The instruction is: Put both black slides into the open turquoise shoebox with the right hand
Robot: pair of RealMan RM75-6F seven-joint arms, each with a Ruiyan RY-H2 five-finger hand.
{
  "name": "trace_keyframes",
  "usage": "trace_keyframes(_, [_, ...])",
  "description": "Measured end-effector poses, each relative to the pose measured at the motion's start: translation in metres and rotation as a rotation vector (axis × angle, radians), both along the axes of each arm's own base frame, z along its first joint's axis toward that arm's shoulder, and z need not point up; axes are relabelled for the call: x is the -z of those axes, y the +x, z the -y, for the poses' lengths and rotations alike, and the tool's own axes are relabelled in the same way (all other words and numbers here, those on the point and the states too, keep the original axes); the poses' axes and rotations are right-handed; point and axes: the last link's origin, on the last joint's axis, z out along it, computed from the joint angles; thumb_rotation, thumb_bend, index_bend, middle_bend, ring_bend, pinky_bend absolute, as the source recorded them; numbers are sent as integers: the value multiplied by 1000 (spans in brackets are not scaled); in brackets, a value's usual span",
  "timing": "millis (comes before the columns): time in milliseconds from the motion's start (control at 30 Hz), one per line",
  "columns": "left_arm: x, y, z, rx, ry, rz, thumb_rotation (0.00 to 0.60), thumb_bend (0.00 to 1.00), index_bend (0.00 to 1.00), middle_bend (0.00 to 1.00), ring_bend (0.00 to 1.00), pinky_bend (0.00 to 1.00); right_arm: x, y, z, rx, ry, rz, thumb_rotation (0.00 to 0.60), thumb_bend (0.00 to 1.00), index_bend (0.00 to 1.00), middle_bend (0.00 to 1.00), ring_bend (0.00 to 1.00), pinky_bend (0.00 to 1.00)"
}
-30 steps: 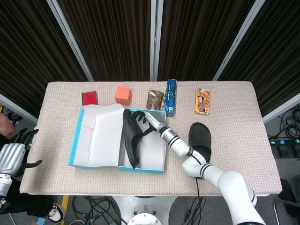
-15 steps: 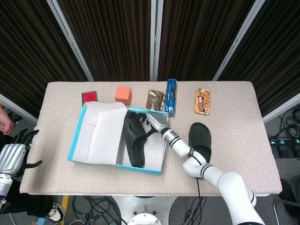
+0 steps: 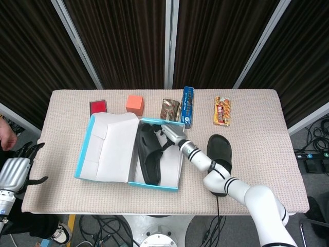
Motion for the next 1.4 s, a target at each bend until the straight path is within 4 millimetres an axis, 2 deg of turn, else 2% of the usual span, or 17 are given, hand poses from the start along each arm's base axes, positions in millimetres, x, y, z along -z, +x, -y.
trace_keyframes(133, [0,1,-1,-1,-2,2,600,0,96,155,41,176,-6,1,0,-8,16,3,600,0,38,177,5,242])
trace_keyframes(233, [1,2,-2,-1,-4,5,600,0,96,155,41,176,-10,1,0,-14,23,7,600,0,7,144,0,240])
trace_keyframes(433, [1,5,-1,4,-7,6,600,0,96,155,41,176,-16,4,-3,-19,43,19,600,0,0,99,0,238])
trace_keyframes(667, [1,8,-1,8,-2,7,600,0,96,155,41,176,-31,11,-11,-32,66,72,600,0,0,105,0,236])
trace_keyframes(867, [2,10,0,14,-2,2,600,0,95,155,41,176,-66,17,-15,-68,17,142,600,0,0,135,0,236])
trace_keyframes(1033, [2,13,0,19,1,1,600,0,95,155,41,176,-112,14,-14,-104,-72,127,600,0,0,146,5,236])
trace_keyframes(1133, [3,14,0,22,3,1,600,0,96,155,41,176,-138,7,-11,-132,-138,40,600,0,0,146,5,236])
trace_keyframes(1267, [3,14,0,22,-1,-3,600,0,96,155,41,176,-159,-4,-16,-155,-179,-119,600,0,0,119,0,236])
trace_keyframes(1400, [4,14,0,20,-5,-3,600,0,96,155,41,176,-189,-25,-20,-130,-200,-328,600,0,0,116,0,237])
